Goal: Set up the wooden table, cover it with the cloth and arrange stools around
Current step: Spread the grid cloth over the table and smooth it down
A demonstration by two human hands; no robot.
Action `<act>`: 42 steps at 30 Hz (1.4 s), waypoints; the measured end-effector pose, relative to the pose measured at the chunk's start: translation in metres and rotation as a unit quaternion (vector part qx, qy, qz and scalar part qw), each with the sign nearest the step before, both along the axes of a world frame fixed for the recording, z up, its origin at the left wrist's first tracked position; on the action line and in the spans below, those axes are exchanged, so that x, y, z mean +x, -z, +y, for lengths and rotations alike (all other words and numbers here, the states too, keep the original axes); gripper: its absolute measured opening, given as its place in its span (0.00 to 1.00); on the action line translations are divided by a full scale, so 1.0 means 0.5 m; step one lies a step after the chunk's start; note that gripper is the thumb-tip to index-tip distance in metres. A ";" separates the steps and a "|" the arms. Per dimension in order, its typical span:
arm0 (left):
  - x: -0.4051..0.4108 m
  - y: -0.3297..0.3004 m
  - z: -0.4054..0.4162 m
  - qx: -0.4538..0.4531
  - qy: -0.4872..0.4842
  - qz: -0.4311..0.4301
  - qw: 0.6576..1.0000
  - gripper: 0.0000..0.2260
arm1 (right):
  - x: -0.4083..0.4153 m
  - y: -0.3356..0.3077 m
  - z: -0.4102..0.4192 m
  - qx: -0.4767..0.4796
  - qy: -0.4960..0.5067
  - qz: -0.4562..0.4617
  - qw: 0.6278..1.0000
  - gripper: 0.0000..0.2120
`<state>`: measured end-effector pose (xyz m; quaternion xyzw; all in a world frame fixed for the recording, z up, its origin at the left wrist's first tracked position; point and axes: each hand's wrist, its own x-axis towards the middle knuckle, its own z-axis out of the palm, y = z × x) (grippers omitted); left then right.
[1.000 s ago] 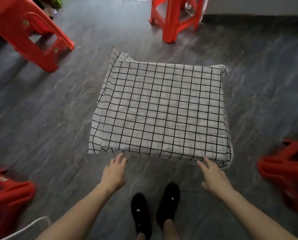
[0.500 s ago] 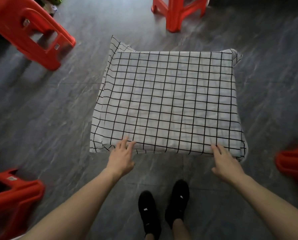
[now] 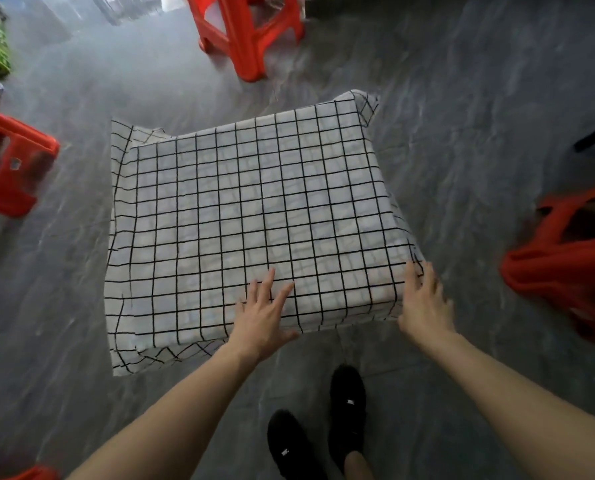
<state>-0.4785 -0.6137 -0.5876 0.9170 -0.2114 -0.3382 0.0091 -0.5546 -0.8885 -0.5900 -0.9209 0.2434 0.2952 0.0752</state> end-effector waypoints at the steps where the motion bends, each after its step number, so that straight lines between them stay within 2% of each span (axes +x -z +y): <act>1: 0.003 0.004 -0.011 0.003 0.010 -0.005 1.000 0.43 | -0.005 0.007 -0.012 0.004 0.014 0.001 1.000 0.46; 7: 0.020 0.017 -0.089 -0.011 0.088 -0.047 0.995 0.31 | -0.008 0.027 -0.068 0.022 0.081 -0.025 0.996 0.26; 9: 0.025 0.018 -0.129 -0.026 0.097 -0.042 0.994 0.30 | -0.002 0.035 -0.084 0.026 0.090 -0.052 0.994 0.18; 11: 0.034 0.019 -0.177 -0.053 0.091 -0.045 0.993 0.28 | 0.005 0.042 -0.101 0.034 0.084 -0.055 0.994 0.14; 14: 0.052 0.025 -0.265 -0.073 0.051 -0.050 0.995 0.30 | 0.015 0.053 -0.125 0.049 0.070 -0.033 0.996 0.15; 18: 0.054 0.039 -0.352 -0.023 0.005 -0.013 1.000 0.36 | 0.023 0.062 -0.153 0.043 0.065 -0.016 0.997 0.16; 22: 0.046 0.054 -0.368 0.016 -0.002 0.011 1.000 0.41 | 0.030 0.059 -0.198 0.031 0.057 -0.009 0.998 0.18; 28: 0.051 0.057 -0.386 0.013 -0.029 0.017 0.999 0.42 | 0.041 0.071 -0.218 0.044 0.040 0.039 0.997 0.16; 31: 0.054 0.057 -0.385 0.019 -0.028 0.016 0.999 0.42 | 0.051 0.071 -0.195 0.042 0.065 -0.005 0.997 0.20; 33: 0.056 0.058 -0.383 0.021 -0.026 0.012 0.999 0.43 | 0.056 0.062 -0.175 0.062 0.060 -0.085 0.993 0.26; 35: 0.059 0.061 -0.383 0.021 -0.025 0.009 0.999 0.43 | 0.057 0.052 -0.149 0.120 -0.011 -0.187 0.975 0.33; 36: 0.060 0.063 -0.383 0.019 -0.022 0.008 1.000 0.43 | 0.056 0.050 -0.135 0.144 -0.062 -0.210 0.965 0.38; 39: 0.069 0.061 -0.375 -0.009 -0.015 -0.006 1.000 0.37 | 0.050 0.069 -0.101 0.174 -0.168 -0.127 0.962 0.53; 42: 0.089 0.048 -0.347 -0.050 0.013 -0.008 0.999 0.32 | 0.037 0.079 -0.093 0.125 -0.167 -0.085 0.974 0.56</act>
